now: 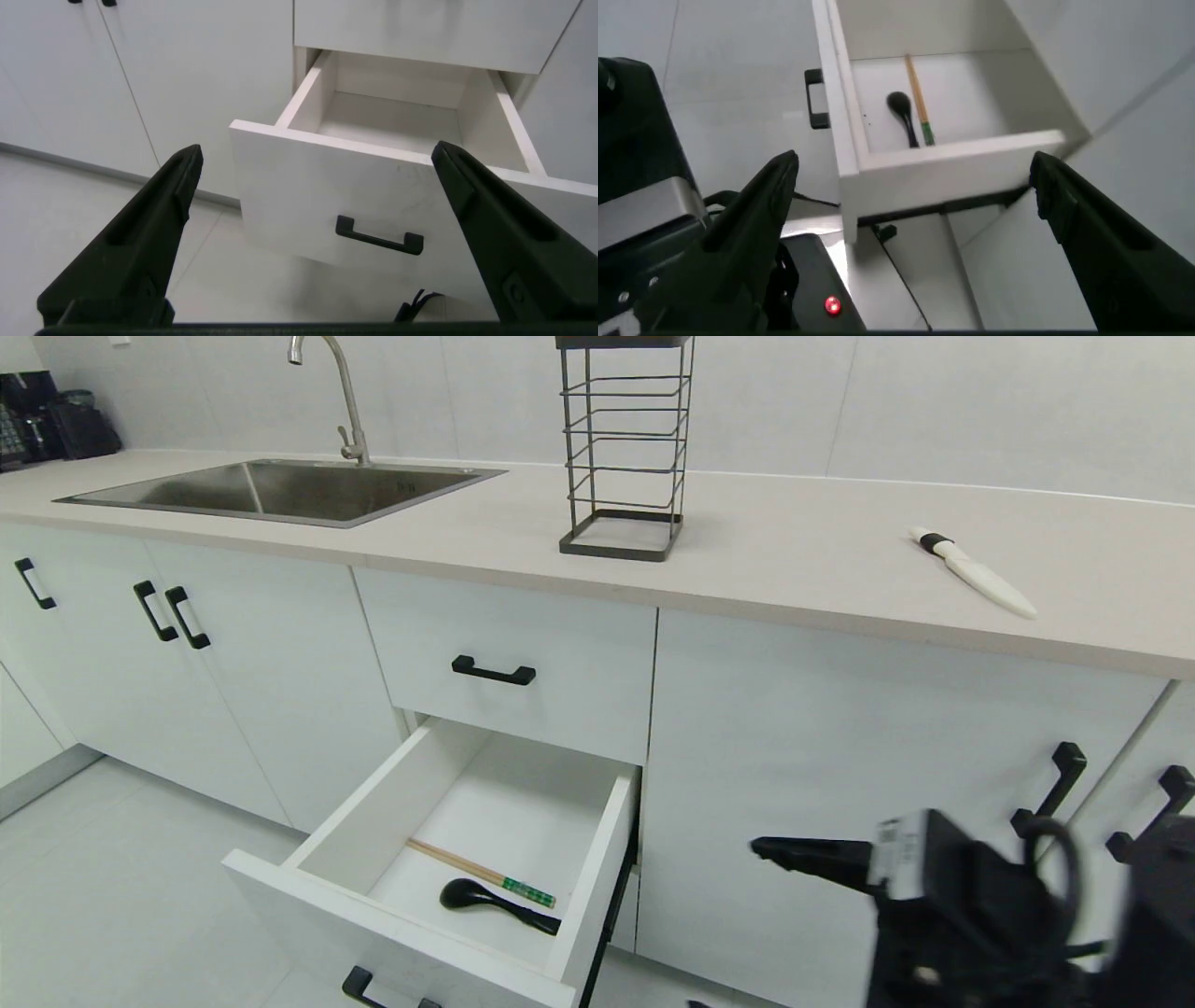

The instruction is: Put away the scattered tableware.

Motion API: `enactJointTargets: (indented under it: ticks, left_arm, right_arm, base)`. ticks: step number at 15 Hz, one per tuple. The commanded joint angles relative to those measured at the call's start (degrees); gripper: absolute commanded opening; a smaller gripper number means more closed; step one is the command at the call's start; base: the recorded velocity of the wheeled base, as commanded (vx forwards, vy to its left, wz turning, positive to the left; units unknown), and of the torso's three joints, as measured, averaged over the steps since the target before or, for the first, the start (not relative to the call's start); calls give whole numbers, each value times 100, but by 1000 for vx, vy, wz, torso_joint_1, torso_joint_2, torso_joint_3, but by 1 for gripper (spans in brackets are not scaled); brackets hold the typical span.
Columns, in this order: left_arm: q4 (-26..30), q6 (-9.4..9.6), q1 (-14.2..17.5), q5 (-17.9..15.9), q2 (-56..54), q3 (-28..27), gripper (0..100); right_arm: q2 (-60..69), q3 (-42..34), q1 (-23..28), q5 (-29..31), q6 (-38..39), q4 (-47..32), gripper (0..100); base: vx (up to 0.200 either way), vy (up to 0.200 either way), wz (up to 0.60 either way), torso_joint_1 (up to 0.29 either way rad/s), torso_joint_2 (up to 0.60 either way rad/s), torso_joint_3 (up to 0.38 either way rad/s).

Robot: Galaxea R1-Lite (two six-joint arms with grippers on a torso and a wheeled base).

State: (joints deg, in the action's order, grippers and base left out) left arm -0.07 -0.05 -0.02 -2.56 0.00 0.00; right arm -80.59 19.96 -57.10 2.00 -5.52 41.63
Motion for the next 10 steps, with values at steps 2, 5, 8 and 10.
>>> enactJointTargets:
  ticks: [2,5,8,10]
  left_arm:
    - [-1,-4,-6,1,9,0,100]
    - [-1,-4,-6,-8,9,0,100]
    - [-1,-4,-6,1,9,0,100]
    - [-1,-4,2,1,9,0,100]
  right_arm:
    - [3463,-1336,815,37,69,-894,100]
    - [4579,-1328,1333,81,69,-1658,100]
    - [5502,-1328,3319,20,289,-1799,100]
    - [5836,-1319,4058,11,297,-1808,100]
  base:
    - [0,0,0,0,0,0]
    - [0,0,0,0,0,0]
    - [0,0,0,0,0,0]
    - [0,0,0,0,0,0]
